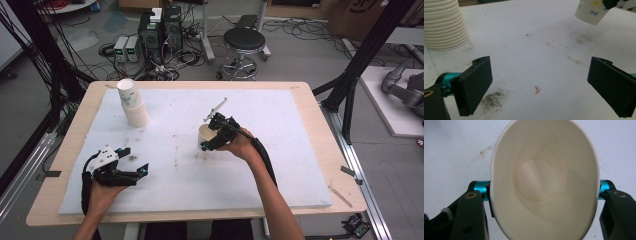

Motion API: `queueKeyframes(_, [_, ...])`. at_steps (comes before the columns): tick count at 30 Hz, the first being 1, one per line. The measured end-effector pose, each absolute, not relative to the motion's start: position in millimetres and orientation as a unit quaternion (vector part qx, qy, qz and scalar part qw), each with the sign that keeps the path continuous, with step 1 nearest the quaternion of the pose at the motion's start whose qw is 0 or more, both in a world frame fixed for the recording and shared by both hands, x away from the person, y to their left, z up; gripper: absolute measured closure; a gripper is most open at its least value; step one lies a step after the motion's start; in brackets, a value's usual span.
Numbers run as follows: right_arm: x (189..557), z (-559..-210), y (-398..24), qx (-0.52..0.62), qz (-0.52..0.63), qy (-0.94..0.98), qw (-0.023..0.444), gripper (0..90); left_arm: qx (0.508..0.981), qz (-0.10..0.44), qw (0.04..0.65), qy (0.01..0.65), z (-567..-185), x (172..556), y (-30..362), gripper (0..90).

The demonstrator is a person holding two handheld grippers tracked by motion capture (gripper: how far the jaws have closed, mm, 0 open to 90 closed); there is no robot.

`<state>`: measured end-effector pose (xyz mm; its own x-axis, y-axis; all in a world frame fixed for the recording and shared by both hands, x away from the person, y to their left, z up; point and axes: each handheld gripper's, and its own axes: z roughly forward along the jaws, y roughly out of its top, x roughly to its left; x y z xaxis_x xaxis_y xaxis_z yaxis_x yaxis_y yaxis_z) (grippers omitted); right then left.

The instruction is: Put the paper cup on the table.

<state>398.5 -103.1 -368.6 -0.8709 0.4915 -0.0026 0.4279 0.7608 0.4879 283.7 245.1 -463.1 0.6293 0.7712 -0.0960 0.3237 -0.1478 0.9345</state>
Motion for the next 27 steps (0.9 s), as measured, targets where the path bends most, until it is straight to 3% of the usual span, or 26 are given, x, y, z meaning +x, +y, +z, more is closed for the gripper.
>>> queueKeyframes(27, [404.5,-395.2,-75.9,0.224,0.177,0.953,0.099,32.9,0.727,0.204,0.537,0.377,-463.3,284.3,246.2,6.0])
